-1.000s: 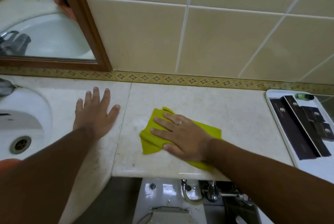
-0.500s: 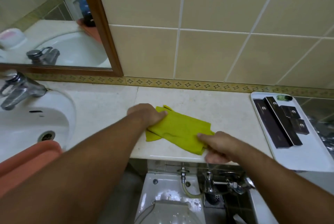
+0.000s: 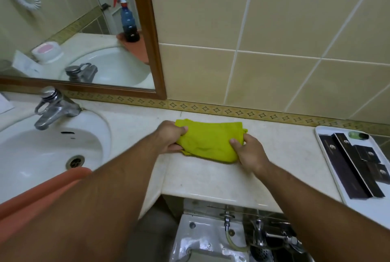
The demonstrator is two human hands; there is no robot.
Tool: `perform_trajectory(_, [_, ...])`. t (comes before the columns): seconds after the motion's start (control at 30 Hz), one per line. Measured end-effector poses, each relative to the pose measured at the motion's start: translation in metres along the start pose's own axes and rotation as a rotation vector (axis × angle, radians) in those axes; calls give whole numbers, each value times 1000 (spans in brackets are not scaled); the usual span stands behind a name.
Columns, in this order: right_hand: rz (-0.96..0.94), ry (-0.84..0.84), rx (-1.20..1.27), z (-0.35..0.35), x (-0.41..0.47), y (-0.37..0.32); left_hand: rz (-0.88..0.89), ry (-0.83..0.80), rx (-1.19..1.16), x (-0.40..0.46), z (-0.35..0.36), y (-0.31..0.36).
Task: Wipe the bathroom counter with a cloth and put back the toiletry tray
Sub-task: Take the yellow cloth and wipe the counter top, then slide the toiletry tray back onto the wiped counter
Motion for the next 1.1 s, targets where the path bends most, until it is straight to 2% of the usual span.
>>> perform_trajectory(0.13, [-135,-109,34,40,52,-73,102,191,60,-5,-89,23])
perform_trajectory(0.23, [-185,-190,72,85,83,-119,104,367,152,-7,-154,24])
perform_trajectory(0.27, [-173,-205,62,100,93,-126,55,419,308,-8,-169,19])
perform_trajectory(0.33, [-109,-213,-58,126,103,-126,-140,528,767,-11,-191,0])
perform_trajectory(0.37, [-63,-204,-126,134,106,-121,-219,573,913,-11,-197,-12])
perform_trajectory(0.43, [-30,-148,-247,135,106,-114,-263,605,947,-6,-200,-33])
perform_trajectory(0.53, [-88,-106,-369,128,96,-123,-197,675,1023,-1,-196,-35])
perform_trajectory(0.63, [-114,-97,-399,102,77,-129,-24,717,1213,-2,-173,-13])
perform_trajectory(0.7, [-107,-92,-398,79,57,-120,129,663,1312,-6,-141,-1])
perform_trajectory(0.83, [-20,-62,-433,28,4,-72,319,414,1354,-7,-58,7])
perform_trajectory(0.93, [120,10,-376,-32,-49,-5,507,150,1348,-8,47,14])
perform_trajectory(1.1, [305,157,-207,-104,-115,103,729,-110,1488,-3,221,33])
Point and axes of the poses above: each hand's wrist, its own x-axis towards the middle knuckle, its own z-axis out of the palm, y = z × x, the point moved 6 cm from there along x, towards the middle knuckle, and after that the axes turned 11 degrees about -y, right-handed, at the moved point
